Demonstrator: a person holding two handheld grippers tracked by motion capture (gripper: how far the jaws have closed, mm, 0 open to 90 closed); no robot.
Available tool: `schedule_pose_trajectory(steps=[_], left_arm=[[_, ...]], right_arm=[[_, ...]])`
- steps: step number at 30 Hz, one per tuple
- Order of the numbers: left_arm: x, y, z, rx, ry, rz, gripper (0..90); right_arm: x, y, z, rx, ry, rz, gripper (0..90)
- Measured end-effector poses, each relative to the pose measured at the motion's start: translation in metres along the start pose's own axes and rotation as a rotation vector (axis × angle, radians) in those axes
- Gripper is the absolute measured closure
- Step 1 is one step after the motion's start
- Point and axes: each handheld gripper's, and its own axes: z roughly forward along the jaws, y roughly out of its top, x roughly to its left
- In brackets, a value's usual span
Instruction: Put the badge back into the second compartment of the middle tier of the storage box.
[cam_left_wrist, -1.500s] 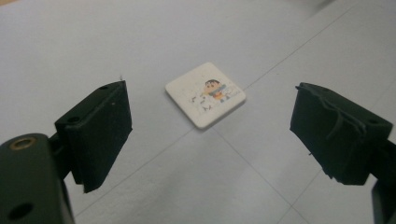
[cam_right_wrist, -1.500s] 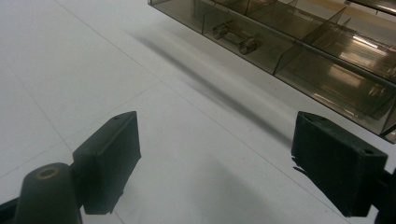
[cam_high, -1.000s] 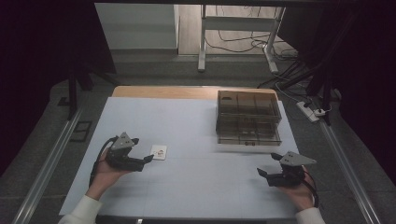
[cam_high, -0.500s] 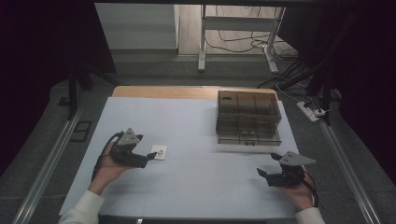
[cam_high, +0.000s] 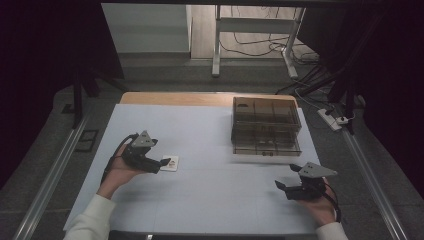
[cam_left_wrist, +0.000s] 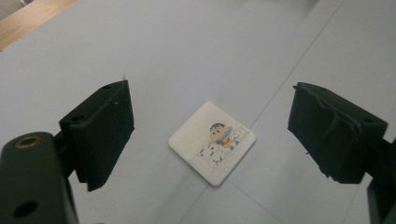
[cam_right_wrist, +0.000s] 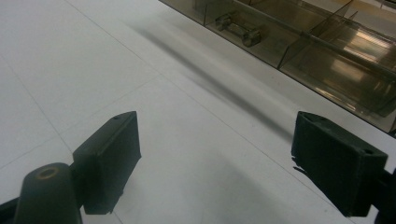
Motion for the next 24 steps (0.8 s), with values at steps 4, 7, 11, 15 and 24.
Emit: schedule_pose_trajectory(steps=[4, 7, 11, 15, 24], left_arm=[[0.004, 0.004, 0.003, 0.005, -0.012, 0.011, 15.0], [0.009, 0.008, 0.007, 0.014, -0.028, 0.019, 15.0], [0.015, 0.013, 0.012, 0.027, -0.046, 0.031, 15.0], [0.021, 0.015, 0.019, 0.044, -0.058, 0.034, 14.8], [0.036, 0.012, 0.033, 0.09, -0.119, 0.045, 14.2]], right_arm=[[0.0, 0.0, 0.0, 0.004, -0.004, -0.001, 15.4], [0.0, 0.0, 0.0, 0.004, -0.004, -0.002, 15.4], [0.0, 0.0, 0.0, 0.004, -0.001, 0.0, 15.4], [0.0, 0.0, 0.0, 0.01, -0.002, -0.003, 15.4], [0.0, -0.001, 0.002, 0.014, 0.001, -0.001, 15.4]])
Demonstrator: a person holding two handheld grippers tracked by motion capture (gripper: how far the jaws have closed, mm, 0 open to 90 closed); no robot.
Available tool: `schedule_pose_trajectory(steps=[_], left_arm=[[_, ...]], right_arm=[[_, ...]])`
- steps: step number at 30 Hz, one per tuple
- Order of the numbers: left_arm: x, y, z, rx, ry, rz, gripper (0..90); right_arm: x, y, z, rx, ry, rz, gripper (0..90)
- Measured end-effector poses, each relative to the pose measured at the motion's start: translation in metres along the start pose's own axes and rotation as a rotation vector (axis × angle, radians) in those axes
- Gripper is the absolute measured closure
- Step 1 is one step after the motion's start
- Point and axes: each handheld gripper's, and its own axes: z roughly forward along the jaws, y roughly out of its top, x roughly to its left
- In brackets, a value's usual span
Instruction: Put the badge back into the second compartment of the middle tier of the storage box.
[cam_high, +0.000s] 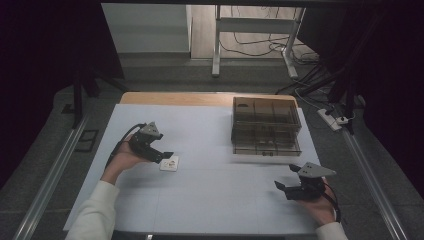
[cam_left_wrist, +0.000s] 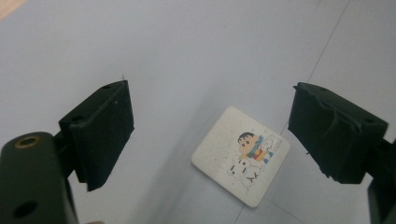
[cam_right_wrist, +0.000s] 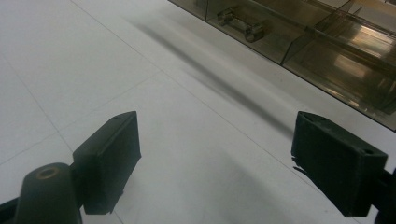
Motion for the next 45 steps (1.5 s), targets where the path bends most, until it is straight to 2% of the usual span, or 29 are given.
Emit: schedule_pose_trajectory(steps=[13, 25, 28, 34, 45], left_arm=[[0.0, -0.002, 0.016, 0.068, -0.075, 0.073, 12.7], [-0.006, 0.001, 0.032, 0.146, -0.127, 0.166, 11.6], [-0.006, 0.0, 0.034, 0.152, -0.158, 0.178, 11.2], [-0.006, 0.0, 0.038, 0.165, -0.183, 0.194, 10.1], [-0.005, -0.003, 0.048, 0.223, -0.204, 0.219, 10.9]], right_arm=[[0.001, -0.001, 0.001, 0.004, 0.011, -0.001, 15.5], [0.001, -0.001, 0.003, 0.012, 0.019, 0.001, 15.5], [0.001, -0.001, 0.003, 0.013, 0.021, 0.0, 15.5], [0.001, -0.002, 0.004, 0.018, 0.029, 0.002, 15.5], [0.001, -0.002, 0.003, 0.01, 0.037, 0.009, 15.5]])
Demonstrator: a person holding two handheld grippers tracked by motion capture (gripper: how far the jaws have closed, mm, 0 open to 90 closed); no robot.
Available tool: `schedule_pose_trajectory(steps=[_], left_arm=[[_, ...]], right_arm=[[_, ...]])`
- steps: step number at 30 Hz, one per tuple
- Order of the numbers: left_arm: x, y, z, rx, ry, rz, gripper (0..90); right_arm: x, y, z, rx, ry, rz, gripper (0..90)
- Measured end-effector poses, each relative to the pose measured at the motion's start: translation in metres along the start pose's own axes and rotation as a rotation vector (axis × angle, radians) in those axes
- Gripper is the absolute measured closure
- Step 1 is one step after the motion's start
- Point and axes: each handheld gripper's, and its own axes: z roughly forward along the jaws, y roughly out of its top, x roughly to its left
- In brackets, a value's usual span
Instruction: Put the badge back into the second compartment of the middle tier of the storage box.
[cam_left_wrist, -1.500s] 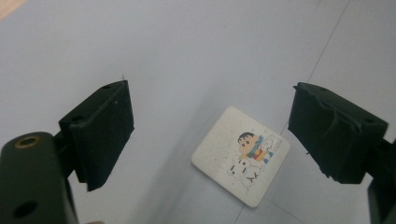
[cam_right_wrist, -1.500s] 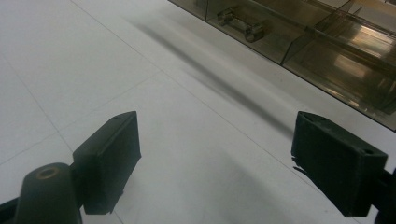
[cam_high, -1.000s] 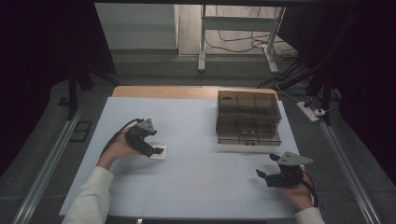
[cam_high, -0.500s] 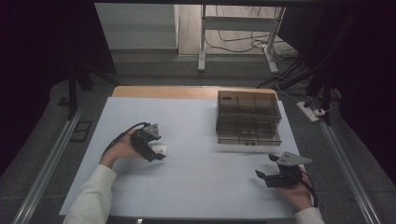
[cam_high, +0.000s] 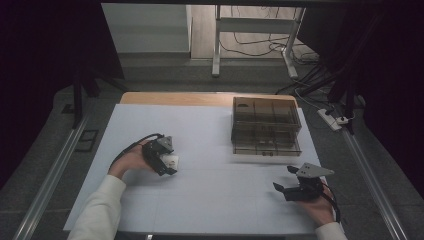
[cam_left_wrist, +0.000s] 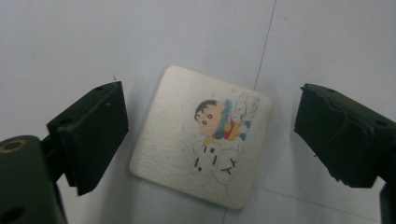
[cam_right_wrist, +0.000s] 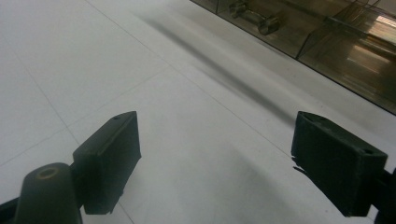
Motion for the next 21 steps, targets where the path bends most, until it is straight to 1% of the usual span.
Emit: schedule_pose_trajectory(steps=[3, 7, 9, 10, 11, 12, 13, 16, 19, 21], left_arm=[[-0.0001, -0.001, 0.001, 0.016, -0.008, 0.009, 12.0], [-0.0023, -0.0011, 0.001, 0.025, 0.007, 0.022, 14.9], [-0.0028, -0.0012, 0.0008, 0.025, 0.008, 0.033, 16.4], [-0.003, -0.0014, 0.0005, 0.023, 0.006, 0.038, 19.3], [-0.003, -0.002, -0.0001, 0.018, 0.005, 0.044, 19.3], [-0.0029, -0.0026, -0.001, 0.016, 0.003, 0.046, 25.2], [-0.0026, -0.0031, -0.002, 0.014, 0.003, 0.052, 25.2], [-0.0042, -0.0033, -0.0031, 0.012, 0.007, 0.063, 33.1], [-0.0059, -0.0025, -0.0034, 0.015, 0.019, 0.078, 33.2], [-0.0061, -0.003, -0.0037, 0.011, 0.021, 0.08, 33.2]], right_arm=[[-0.0002, 0.0, -0.0007, -0.001, -0.002, 0.002, 15.5], [-0.0001, 0.0002, -0.0019, -0.004, 0.0, 0.004, 15.5], [0.0002, 0.0004, -0.0024, -0.003, 0.0, 0.002, 15.5], [0.0005, 0.0006, -0.0028, -0.003, -0.003, -0.002, 15.5], [0.0005, 0.0006, -0.0028, -0.003, -0.003, -0.002, 15.5], [0.0004, 0.0006, -0.0029, -0.002, -0.005, -0.004, 15.5], [0.0004, 0.0006, -0.0029, -0.002, -0.005, -0.004, 15.5], [0.0006, 0.001, -0.0029, -0.001, -0.006, -0.011, 15.5], [0.0005, 0.001, -0.0021, -0.007, -0.002, -0.01, 15.7], [0.0007, 0.0011, -0.001, -0.003, -0.001, -0.011, 15.7]])
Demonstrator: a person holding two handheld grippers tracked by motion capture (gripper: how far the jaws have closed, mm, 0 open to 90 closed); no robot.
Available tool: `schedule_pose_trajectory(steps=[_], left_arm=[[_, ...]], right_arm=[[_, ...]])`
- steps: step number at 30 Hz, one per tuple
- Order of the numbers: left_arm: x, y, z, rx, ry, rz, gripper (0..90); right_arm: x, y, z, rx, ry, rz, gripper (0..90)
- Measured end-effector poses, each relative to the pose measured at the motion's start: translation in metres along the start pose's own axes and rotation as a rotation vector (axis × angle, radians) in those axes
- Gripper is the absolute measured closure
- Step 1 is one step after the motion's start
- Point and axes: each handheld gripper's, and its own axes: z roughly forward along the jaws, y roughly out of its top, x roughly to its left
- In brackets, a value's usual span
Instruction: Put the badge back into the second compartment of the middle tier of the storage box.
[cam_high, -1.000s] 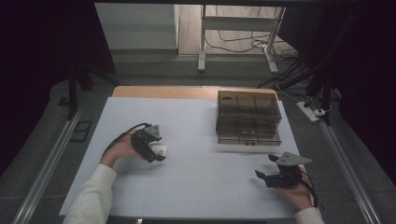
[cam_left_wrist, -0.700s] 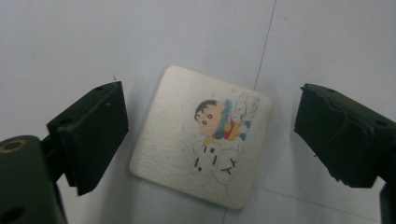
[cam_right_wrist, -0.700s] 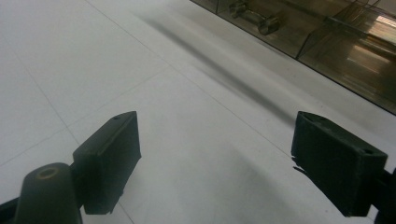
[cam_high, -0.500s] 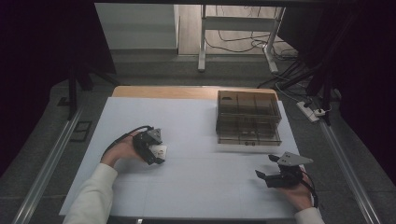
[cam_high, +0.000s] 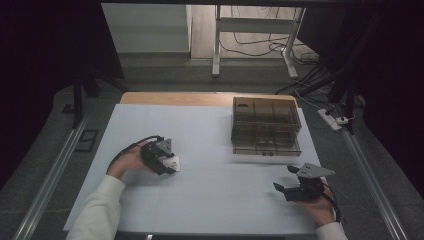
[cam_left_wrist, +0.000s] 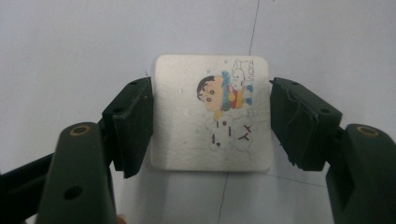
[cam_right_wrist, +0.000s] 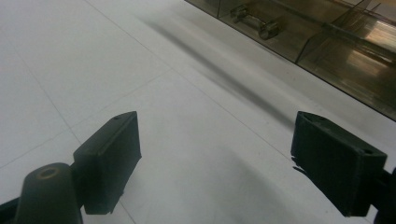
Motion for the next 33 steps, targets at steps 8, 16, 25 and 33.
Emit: schedule_pose_trajectory(steps=[8, 16, 25, 33], left_arm=[[0.0, -0.003, -0.005, -0.031, 0.039, -0.037, 33.2], [-0.002, -0.007, -0.018, -0.158, 0.052, -0.084, 33.1], [-0.012, 0.001, -0.027, -0.241, 0.069, -0.11, 33.1], [-0.012, 0.009, -0.025, -0.28, 0.08, -0.131, 33.1]], right_arm=[[0.001, 0.001, -0.001, -0.004, 0.001, -0.011, 15.8], [0.001, 0.001, 0.001, -0.007, 0.022, 0.001, 15.8], [-0.002, 0.001, -0.003, -0.043, 0.021, 0.035, 15.9], [-0.002, 0.001, -0.003, -0.05, 0.024, 0.043, 15.9]])
